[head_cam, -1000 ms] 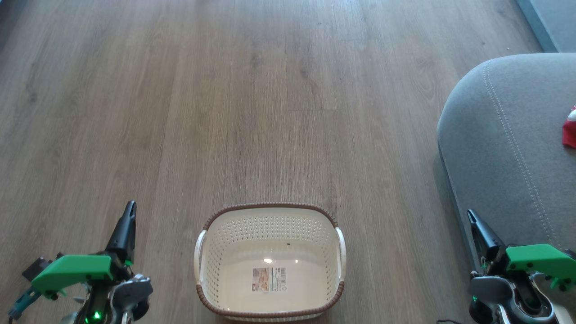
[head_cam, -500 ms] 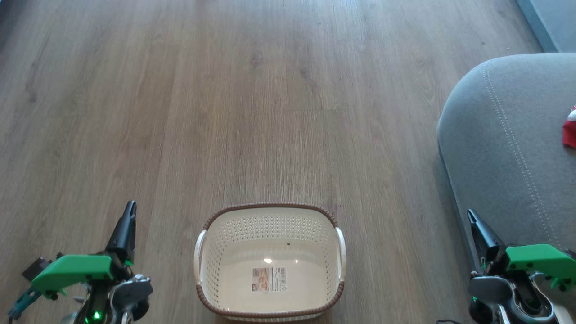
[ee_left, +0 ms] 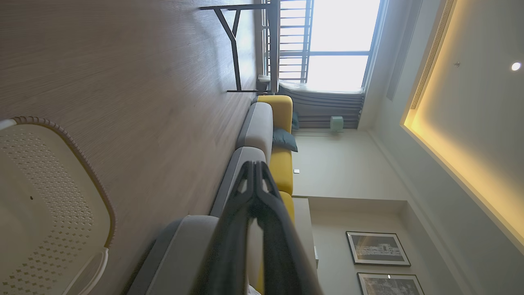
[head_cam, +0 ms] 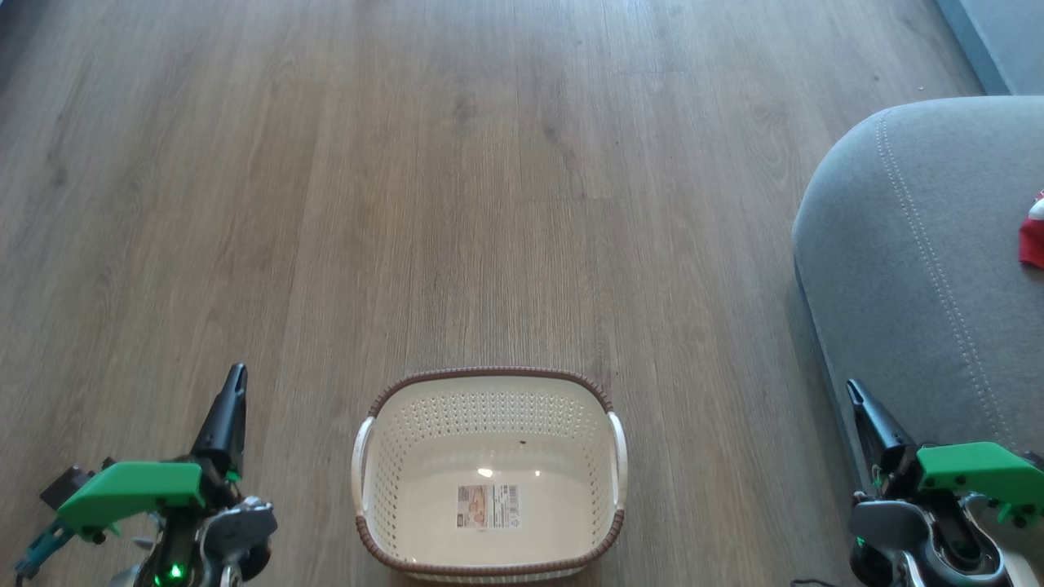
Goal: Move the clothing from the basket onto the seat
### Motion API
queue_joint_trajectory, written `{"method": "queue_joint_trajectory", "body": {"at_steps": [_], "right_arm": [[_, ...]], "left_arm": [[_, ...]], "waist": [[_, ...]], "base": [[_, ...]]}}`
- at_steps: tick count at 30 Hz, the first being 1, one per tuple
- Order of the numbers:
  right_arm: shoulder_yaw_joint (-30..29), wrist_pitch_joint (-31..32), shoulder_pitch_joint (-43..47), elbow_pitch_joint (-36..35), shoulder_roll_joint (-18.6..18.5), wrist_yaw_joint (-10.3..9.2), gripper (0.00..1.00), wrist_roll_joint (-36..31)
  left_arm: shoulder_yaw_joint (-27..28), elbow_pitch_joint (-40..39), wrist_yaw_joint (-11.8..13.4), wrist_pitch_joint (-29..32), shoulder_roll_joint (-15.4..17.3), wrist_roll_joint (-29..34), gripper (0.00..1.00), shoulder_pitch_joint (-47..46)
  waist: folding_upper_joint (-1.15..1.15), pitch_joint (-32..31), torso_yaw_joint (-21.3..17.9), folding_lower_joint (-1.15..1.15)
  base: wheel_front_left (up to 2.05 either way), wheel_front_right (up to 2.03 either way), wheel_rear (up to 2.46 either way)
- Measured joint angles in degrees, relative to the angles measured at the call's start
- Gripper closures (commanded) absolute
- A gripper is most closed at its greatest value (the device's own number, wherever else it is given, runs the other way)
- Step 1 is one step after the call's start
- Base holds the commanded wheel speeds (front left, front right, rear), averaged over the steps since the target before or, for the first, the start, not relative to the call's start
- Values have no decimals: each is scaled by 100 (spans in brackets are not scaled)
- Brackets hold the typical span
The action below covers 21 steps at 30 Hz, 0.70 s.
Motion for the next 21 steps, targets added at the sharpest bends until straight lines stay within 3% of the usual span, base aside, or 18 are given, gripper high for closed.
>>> {"method": "queue_joint_trajectory", "body": {"at_steps": [21], "right_arm": [[0, 0, 0, 0, 0, 0, 100, 0]], "left_arm": [[0, -1, 0, 0, 0, 0, 100, 0]], "waist": [[0, 0, 0, 0]], "base": [[0, 0, 0]]}}
